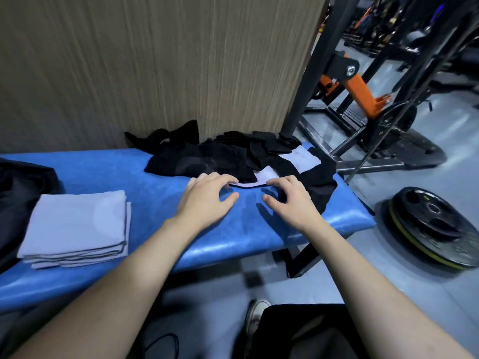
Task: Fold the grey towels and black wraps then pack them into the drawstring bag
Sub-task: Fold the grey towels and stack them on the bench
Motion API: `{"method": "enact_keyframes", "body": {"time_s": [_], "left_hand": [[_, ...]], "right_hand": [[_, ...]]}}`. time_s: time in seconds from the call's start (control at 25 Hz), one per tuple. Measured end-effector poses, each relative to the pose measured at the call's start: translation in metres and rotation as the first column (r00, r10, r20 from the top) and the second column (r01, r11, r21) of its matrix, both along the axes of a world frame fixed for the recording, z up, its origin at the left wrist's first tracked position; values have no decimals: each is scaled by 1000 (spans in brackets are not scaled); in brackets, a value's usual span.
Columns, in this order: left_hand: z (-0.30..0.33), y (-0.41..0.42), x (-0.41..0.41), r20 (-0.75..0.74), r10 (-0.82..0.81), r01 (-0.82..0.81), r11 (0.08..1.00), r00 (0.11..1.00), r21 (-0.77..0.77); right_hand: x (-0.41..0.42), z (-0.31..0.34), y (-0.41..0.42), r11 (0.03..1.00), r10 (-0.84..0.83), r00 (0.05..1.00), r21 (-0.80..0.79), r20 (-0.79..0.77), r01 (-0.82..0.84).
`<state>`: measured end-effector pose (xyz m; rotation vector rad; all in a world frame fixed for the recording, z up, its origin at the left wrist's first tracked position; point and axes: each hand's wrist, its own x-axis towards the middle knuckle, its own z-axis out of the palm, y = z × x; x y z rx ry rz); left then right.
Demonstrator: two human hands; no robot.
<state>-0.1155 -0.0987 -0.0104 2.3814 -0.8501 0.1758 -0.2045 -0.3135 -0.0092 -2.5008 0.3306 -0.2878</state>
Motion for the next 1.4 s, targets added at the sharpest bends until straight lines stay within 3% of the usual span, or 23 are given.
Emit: {"method": "enact_keyframes", "body": {"time_s": [0.28, 0.4, 0.56, 0.72, 0.84, 0.92, 1.12, 1.4], "left_hand": [[-11, -25, 1, -65, 91, -82, 989, 994, 125], [-11, -32, 3, -196, 101, -81, 991, 975, 106], [-2, -37, 6, -473, 30, -124, 978, 880, -170], [12, -31, 3, -596, -105, -213, 873, 796, -439], [19, -24, 1, -585, -168, -224, 813, 793, -538], [25, -19, -2, -562, -222, -205, 775, 797, -597], [39, -3, -7, -490, -395, -149, 640, 777, -754], [52, -2, -7, -304, -488, 20, 552, 818, -833]], "right_hand": [[5, -7, 2, 978, -81, 987, -202, -136, 53], [11, -5, 8, 971, -102, 983, -228, -154, 65], [14, -4, 11, 978, -111, 978, -192, -179, 76], [10, 7, 12, 989, -147, 989, 20, -10, 148], [5, 15, 14, 974, -137, 983, 197, 121, 112], [1, 20, 20, 969, -121, 973, 235, 197, 73], [-9, 31, 32, 966, -99, 933, 259, 347, 7], [-17, 46, 43, 983, -90, 885, 186, 456, 3]]}}
